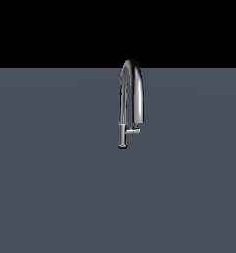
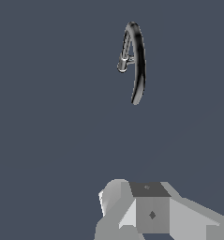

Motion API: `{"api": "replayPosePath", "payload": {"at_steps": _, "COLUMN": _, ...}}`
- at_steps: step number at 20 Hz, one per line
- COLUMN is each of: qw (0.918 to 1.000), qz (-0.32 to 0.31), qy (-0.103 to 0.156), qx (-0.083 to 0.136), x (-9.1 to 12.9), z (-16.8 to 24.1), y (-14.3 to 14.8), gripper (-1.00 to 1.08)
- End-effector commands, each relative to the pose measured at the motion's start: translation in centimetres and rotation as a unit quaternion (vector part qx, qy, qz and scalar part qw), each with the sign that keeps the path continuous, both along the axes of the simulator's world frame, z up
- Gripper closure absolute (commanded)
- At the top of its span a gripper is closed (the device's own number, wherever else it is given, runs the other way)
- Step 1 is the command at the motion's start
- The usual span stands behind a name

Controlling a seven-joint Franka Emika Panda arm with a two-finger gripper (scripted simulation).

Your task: Turn on the faucet by rotating a designated handle.

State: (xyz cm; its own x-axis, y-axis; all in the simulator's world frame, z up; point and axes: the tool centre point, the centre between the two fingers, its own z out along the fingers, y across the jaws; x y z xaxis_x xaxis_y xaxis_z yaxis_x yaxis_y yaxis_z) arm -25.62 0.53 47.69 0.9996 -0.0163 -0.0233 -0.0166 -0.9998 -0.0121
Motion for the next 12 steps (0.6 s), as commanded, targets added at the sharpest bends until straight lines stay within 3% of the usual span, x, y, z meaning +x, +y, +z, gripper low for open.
{"api": "replayPosePath", "payload": {"at_steps": 1, "qw": 1.0, "qz": 0.0, "qy": 0.0, "qx": 0.0, "x": 0.0, "z": 0.0, "y": 0.0, "gripper": 1.08}}
{"api": "replayPosePath", "payload": {"at_steps": 12, "qw": 0.9995, "qz": -0.017, "qy": 0.019, "qx": 0.017, "x": 1.6, "z": -0.2, "y": 0.0, "gripper": 1.08}}
